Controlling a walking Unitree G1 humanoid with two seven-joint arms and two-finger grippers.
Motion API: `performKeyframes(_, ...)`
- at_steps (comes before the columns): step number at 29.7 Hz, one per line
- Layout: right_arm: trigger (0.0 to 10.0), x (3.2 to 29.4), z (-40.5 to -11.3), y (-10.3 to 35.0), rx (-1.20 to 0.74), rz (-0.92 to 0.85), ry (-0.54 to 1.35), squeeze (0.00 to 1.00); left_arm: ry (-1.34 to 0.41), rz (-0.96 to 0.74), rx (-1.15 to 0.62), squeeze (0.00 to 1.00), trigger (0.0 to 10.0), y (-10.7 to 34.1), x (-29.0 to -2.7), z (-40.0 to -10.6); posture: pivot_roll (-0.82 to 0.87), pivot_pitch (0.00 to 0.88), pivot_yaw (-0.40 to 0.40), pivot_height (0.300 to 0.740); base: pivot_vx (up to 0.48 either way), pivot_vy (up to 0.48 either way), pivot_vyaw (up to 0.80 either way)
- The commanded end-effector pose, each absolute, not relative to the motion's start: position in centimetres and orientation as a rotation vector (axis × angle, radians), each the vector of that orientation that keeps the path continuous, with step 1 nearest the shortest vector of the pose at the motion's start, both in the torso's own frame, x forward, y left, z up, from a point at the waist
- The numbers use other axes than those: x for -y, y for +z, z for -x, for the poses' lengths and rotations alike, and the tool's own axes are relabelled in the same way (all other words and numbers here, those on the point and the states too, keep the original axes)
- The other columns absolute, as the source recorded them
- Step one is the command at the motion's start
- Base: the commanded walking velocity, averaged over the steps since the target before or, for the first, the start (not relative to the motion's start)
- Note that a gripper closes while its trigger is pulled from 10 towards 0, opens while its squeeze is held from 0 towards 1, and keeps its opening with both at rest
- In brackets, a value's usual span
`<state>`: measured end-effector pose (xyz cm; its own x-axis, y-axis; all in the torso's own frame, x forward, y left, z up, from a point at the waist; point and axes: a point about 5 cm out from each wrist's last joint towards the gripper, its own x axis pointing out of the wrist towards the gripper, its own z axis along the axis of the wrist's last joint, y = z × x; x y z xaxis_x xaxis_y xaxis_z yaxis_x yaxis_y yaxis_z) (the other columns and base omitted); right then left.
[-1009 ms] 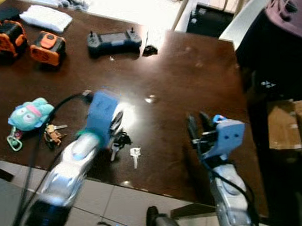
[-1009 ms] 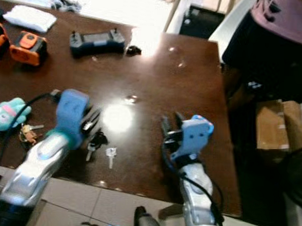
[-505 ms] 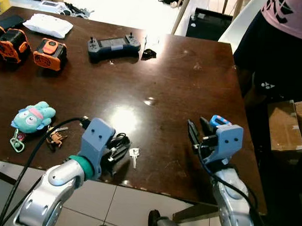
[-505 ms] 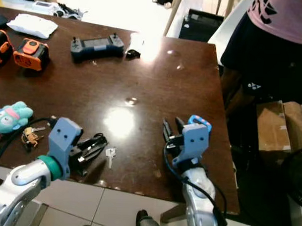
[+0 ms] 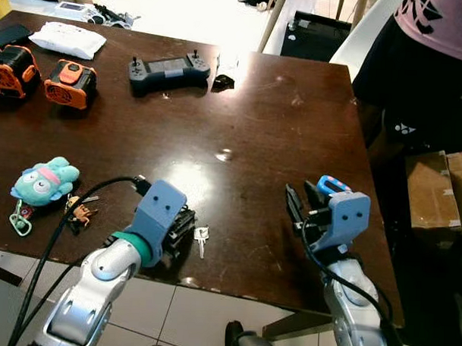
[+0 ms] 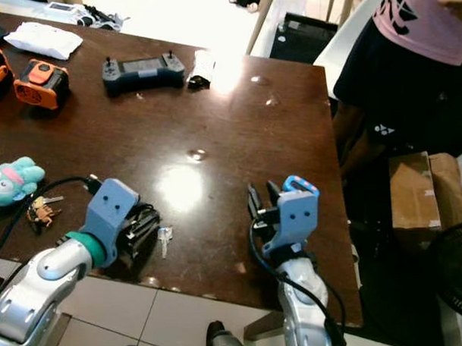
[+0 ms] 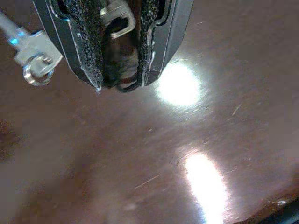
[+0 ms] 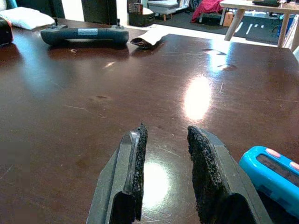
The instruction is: Hang keys on a hook
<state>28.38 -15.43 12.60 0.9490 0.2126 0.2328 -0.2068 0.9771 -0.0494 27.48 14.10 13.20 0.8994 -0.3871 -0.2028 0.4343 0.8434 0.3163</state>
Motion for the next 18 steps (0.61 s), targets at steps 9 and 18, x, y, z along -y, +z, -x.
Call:
performKeyframes(9,10.0,15.69,-28.16,11.87,0.209,0.015,0.204,0.0,-0.438,-0.391,-0.191,0.0,8.2,11.58,-14.44,-26.6,-0.06,0.145,0.003,0.74,0.0,0.0,0.0)
performKeyframes(18,10.0,15.78,-28.27,11.91,0.208,0.014,0.204,0.0,-0.432,-0.388,-0.191,0.0,8.6,11.3,-14.84,-26.27,-0.06,0.144,0.001,0.74,0.0,0.0,0.0)
